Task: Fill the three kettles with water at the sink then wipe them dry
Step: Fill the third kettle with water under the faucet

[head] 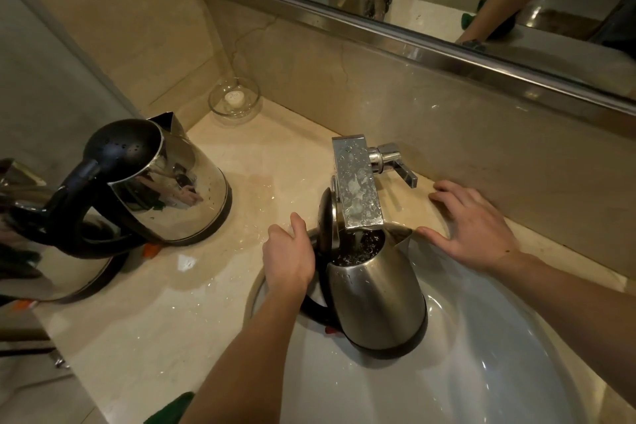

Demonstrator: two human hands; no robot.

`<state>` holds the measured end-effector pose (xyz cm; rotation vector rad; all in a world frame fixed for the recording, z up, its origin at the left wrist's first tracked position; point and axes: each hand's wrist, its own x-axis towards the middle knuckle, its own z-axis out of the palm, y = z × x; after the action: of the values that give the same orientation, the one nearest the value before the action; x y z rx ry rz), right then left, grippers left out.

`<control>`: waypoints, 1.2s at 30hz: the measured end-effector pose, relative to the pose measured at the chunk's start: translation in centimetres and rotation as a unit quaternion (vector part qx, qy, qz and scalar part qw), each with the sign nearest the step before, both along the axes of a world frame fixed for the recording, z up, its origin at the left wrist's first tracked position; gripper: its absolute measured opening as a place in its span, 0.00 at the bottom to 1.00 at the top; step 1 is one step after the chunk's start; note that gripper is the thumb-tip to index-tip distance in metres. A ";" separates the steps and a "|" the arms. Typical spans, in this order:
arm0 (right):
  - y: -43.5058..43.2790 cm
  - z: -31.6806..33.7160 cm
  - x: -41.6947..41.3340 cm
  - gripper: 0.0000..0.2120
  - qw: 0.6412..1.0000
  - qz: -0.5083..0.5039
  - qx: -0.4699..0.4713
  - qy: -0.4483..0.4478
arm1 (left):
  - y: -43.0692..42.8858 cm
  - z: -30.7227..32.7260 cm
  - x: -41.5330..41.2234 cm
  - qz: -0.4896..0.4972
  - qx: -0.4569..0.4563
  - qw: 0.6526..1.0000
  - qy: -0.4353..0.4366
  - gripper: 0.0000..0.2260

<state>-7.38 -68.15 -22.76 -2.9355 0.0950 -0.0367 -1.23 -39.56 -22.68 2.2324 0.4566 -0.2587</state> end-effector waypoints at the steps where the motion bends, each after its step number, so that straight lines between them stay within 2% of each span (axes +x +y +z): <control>1: 0.0 0.0 0.0 0.37 1.000 0.000 0.001 -0.001 | 0.0 0.0 0.0 -0.001 0.000 1.000 -0.001 0.26; 16: 0.2 0.3 -0.2 0.39 1.000 0.011 -0.009 0.027 | -0.1 0.5 -0.1 -0.007 0.011 1.000 0.008 0.25; 20: 0.1 0.5 -0.3 0.37 0.999 0.011 0.022 0.023 | -0.1 0.5 -0.1 -0.006 0.017 1.000 0.002 0.24; 24: 0.4 1.0 -0.2 0.27 0.997 -0.003 0.068 0.023 | -0.1 0.4 -0.1 -0.004 0.016 1.000 -0.002 0.24; 27: 0.7 1.2 -0.3 0.24 0.995 -0.018 0.088 0.036 | -0.2 0.4 -0.1 0.000 0.011 1.000 -0.003 0.24; 31: 1.2 1.6 -0.8 0.21 0.991 -0.046 0.114 0.051 | -0.2 0.5 -0.1 -0.002 0.012 1.000 -0.001 0.24; 36: 2.9 3.3 -0.9 0.23 0.984 -0.059 0.160 0.044 | -0.1 0.6 -0.2 -0.007 0.014 1.000 0.004 0.24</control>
<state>-8.24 -65.25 -19.44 -2.6058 0.2633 0.0832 -1.42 -39.67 -22.04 2.2627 0.4512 -0.2699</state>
